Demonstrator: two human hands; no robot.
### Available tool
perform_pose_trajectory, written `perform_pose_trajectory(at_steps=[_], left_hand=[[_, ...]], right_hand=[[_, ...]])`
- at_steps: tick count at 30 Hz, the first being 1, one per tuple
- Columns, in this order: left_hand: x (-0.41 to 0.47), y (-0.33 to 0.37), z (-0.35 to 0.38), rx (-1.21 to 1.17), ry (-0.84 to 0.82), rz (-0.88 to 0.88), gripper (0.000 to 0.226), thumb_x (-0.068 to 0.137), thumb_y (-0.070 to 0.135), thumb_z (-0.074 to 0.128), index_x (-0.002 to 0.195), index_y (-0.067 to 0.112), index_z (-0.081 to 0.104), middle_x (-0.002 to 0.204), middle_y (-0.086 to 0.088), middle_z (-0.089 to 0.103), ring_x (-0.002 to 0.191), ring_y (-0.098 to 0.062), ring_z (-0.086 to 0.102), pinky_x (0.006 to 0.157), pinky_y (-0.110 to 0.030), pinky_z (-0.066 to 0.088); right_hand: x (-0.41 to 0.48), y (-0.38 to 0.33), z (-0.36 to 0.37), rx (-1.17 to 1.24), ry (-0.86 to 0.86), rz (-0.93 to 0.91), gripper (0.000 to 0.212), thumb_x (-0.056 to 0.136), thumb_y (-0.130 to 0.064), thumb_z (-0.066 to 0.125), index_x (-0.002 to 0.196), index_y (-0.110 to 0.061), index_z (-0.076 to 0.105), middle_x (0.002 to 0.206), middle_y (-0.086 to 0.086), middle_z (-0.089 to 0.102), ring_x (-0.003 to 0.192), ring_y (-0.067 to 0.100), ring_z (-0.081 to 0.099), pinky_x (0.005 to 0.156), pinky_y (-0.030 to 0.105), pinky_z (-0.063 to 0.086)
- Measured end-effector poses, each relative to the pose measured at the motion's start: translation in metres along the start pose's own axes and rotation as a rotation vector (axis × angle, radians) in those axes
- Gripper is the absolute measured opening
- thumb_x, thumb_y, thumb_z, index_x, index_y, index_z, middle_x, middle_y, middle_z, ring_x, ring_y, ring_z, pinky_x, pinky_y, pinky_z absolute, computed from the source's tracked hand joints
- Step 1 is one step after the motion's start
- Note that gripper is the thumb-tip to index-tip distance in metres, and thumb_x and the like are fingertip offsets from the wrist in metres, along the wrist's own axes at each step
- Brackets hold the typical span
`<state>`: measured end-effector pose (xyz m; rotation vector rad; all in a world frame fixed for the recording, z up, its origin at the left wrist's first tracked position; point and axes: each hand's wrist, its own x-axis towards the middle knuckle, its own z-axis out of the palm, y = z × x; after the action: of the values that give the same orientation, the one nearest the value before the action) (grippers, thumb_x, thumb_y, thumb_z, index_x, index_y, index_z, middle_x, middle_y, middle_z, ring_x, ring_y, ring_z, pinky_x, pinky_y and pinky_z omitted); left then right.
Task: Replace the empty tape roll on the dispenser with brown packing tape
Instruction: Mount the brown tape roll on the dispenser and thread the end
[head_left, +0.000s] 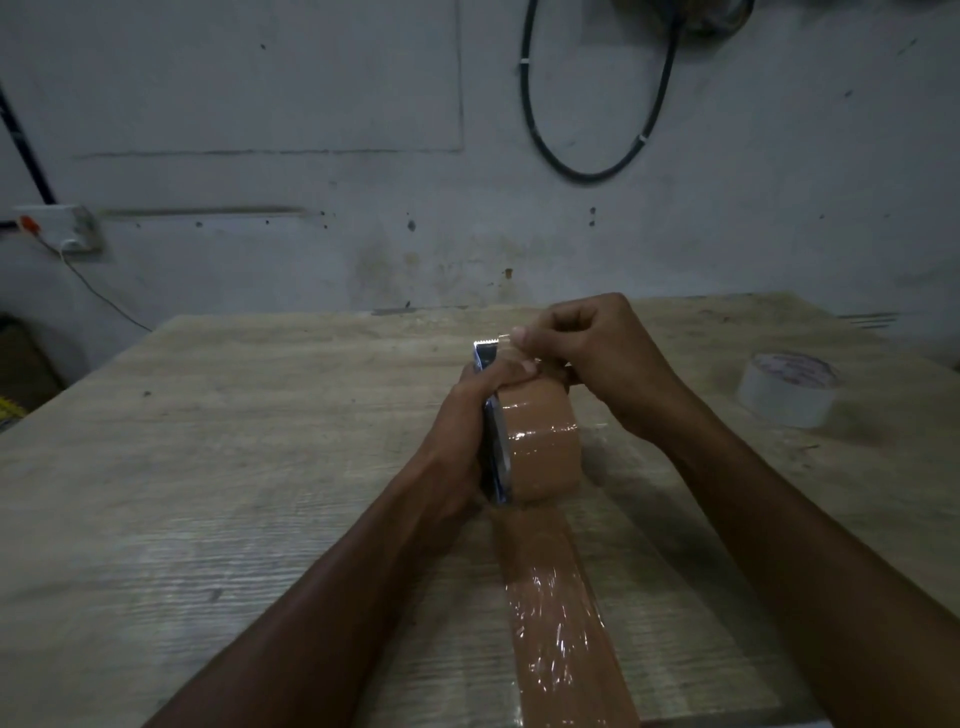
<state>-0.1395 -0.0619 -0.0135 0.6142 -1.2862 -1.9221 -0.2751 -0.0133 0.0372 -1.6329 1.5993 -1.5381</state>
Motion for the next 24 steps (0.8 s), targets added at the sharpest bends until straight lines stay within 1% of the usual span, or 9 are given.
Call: perform_pose_trajectory(at_steps=[3,7,9,12,14,16,18,20,24], left_hand=[[0.002,0.0,0.001,0.005,0.015,-0.001,0.066,0.073,0.028,0.07,0.129,-0.001,0.054,0.101,-0.02,0.065,0.074,-0.027,0.065,0.066,-0.035,0.058],[0.003,0.0,0.003,0.018,0.036,-0.017,0.07,0.07,0.028,0.072,0.132,0.002,0.054,0.106,-0.02,0.065,0.079,-0.026,0.064,0.071,-0.037,0.055],[0.002,0.001,0.002,0.022,0.027,-0.007,0.07,0.068,0.027,0.072,0.131,0.005,0.054,0.108,-0.02,0.064,0.082,-0.026,0.064,0.074,-0.039,0.055],[0.0,0.002,0.002,0.025,0.003,0.0,0.075,0.062,0.027,0.074,0.131,0.009,0.053,0.107,-0.019,0.065,0.077,-0.024,0.066,0.068,-0.037,0.057],[-0.003,0.004,0.002,0.003,-0.039,-0.013,0.067,0.066,0.023,0.071,0.129,0.01,0.053,0.104,-0.021,0.067,0.076,-0.026,0.068,0.065,-0.037,0.058],[-0.004,0.005,0.002,-0.006,-0.044,-0.023,0.065,0.066,0.021,0.07,0.128,0.009,0.052,0.103,-0.022,0.069,0.082,-0.031,0.069,0.064,-0.039,0.06],[-0.003,0.006,-0.001,0.006,-0.034,-0.03,0.076,0.057,0.024,0.075,0.128,0.011,0.053,0.114,-0.026,0.067,0.095,-0.039,0.066,0.072,-0.045,0.058],[-0.003,0.005,-0.002,0.0,-0.033,-0.052,0.078,0.054,0.026,0.074,0.127,0.011,0.054,0.114,-0.026,0.065,0.096,-0.04,0.063,0.073,-0.045,0.057],[-0.004,0.005,-0.004,-0.092,-0.051,-0.047,0.063,0.076,0.027,0.066,0.132,0.0,0.053,0.101,-0.022,0.064,0.084,-0.035,0.061,0.074,-0.042,0.053]], right_hand=[[0.0,0.004,-0.001,0.097,0.064,0.075,0.019,0.086,-0.015,0.072,0.074,-0.001,0.074,0.077,0.03,0.07,0.059,0.04,0.061,0.051,0.032,0.055],[-0.002,0.007,0.0,0.193,0.15,0.143,0.014,0.085,-0.006,0.071,0.076,0.005,0.073,0.063,0.023,0.064,0.039,0.016,0.051,0.04,0.025,0.047],[-0.002,0.008,-0.001,0.215,0.178,0.16,0.015,0.086,-0.003,0.069,0.075,0.009,0.071,0.056,0.017,0.06,0.033,0.011,0.045,0.038,0.023,0.044],[-0.004,0.009,-0.002,0.248,0.18,0.201,0.017,0.086,-0.003,0.067,0.072,0.006,0.069,0.042,0.004,0.056,0.034,0.012,0.044,0.039,0.023,0.044],[-0.006,0.01,-0.002,0.273,0.184,0.221,0.021,0.087,-0.004,0.067,0.067,0.002,0.067,0.04,0.0,0.056,0.035,0.012,0.045,0.04,0.023,0.045],[-0.007,0.01,-0.003,0.295,0.21,0.228,0.022,0.087,-0.004,0.067,0.066,0.001,0.066,0.04,-0.001,0.057,0.035,0.012,0.045,0.041,0.023,0.044],[-0.007,0.01,-0.003,0.306,0.231,0.22,0.021,0.087,-0.004,0.067,0.067,0.002,0.068,0.043,0.001,0.059,0.037,0.013,0.046,0.041,0.025,0.045],[-0.009,0.01,-0.003,0.302,0.228,0.203,0.02,0.087,-0.004,0.066,0.069,0.004,0.069,0.048,0.006,0.06,0.039,0.015,0.048,0.041,0.026,0.046],[-0.011,0.01,0.001,0.289,0.193,0.18,0.02,0.086,-0.004,0.064,0.068,0.002,0.07,0.052,0.01,0.061,0.041,0.018,0.05,0.043,0.029,0.047]])
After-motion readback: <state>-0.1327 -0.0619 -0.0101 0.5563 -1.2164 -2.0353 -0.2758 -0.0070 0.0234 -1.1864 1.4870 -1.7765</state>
